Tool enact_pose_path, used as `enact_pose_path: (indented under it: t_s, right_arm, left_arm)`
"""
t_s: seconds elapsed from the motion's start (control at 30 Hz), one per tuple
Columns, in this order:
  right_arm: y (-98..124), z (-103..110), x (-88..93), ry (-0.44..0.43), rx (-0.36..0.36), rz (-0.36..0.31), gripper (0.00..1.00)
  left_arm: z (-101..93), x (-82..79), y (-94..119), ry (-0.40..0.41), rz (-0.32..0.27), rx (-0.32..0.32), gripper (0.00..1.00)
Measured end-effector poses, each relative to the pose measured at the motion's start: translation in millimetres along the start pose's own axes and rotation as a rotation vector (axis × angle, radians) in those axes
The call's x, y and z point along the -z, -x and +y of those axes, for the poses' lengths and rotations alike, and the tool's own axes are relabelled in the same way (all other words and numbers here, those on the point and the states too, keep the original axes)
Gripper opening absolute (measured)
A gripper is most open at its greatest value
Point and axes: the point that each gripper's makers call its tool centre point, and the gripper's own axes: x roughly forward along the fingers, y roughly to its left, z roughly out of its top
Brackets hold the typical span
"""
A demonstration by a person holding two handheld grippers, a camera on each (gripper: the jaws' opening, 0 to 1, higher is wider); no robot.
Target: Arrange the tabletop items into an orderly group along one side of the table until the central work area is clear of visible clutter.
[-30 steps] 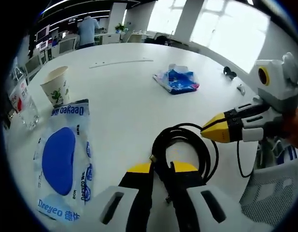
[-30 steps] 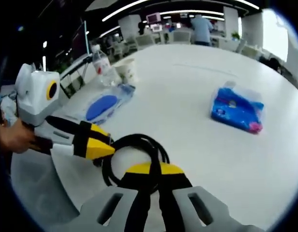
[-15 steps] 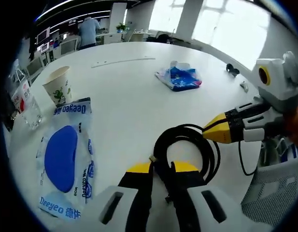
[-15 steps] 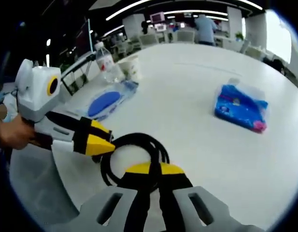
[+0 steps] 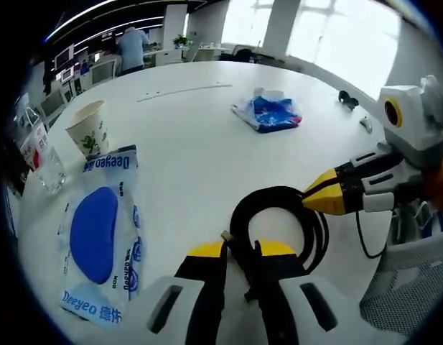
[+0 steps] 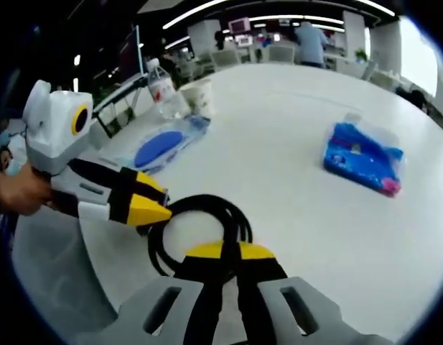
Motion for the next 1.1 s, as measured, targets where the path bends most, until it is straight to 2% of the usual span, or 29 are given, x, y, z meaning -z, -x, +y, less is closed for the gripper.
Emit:
enact_pose_path:
  t_s: [0.33,0.47,0.57,0.83,1.1]
  right_arm:
    - [1.0,2.2,-0.6,0.050,-0.028,0.000,0.05]
    - [2.3,5.8,-1.8,0.076,-0.043,-0.002,0.07]
    - [4.5,5.5,-3.7,0.094,-0.041,-0.015,0.09]
    - [9.9,-0.3,-9.6,0.099,-0.043,-0.047,0.17]
    - [13.8,-3.7,-19.7,0.104,-0.043,-0.084,0.30]
  left_arm:
    - [-0.4,-0.7,2.5,-0.030,-0.002,-0.011,0.16]
    - [-0.8,-0.5,4.6,-0.028,-0.006,-0.016,0.22]
    - [-0.1,-1.1,5.9,-0.031,-0.007,-0.021,0.22]
    - [1.6,-9.5,10.7,-0.038,-0.025,-0.037,0.25]
    - [7.3,-15.3,17.2,-0.053,-0.044,-0.075,0.39]
